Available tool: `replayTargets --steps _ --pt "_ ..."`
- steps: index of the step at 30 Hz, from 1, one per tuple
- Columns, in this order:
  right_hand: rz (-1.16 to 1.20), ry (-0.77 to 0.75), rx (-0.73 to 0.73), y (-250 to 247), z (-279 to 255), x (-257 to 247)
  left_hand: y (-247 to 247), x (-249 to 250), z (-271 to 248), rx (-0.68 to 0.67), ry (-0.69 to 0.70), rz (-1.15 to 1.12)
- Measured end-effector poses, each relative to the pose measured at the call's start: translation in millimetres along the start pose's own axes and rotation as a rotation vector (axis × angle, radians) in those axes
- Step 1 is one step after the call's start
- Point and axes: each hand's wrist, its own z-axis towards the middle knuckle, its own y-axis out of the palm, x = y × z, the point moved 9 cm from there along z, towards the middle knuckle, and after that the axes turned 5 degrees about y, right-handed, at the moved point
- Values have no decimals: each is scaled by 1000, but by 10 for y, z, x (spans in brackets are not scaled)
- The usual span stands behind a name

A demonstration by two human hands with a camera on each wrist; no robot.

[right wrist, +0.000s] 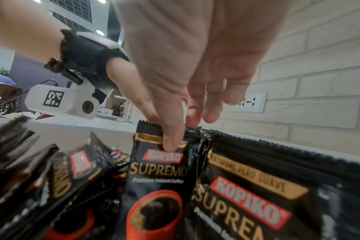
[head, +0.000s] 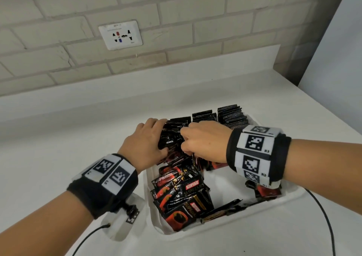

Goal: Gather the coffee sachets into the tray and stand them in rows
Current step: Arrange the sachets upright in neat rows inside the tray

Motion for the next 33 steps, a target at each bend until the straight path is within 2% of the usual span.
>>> replayTargets --steps 8,15,25,29,33 --pt "67 12 1 -45 -13 129 231 -68 200 -48 37 -150" --pt "174 71 38 -110 116 208 246 -80 280 -94 32 -286" --pt "508 242 71 -119 209 439 156 -165 319 -42 5 -243" --pt "489 236 50 -36 302 339 117 -233 270 -33 -29 -268" --pt "437 218 54 -54 411 266 -39 -356 158 38 -71 -324"
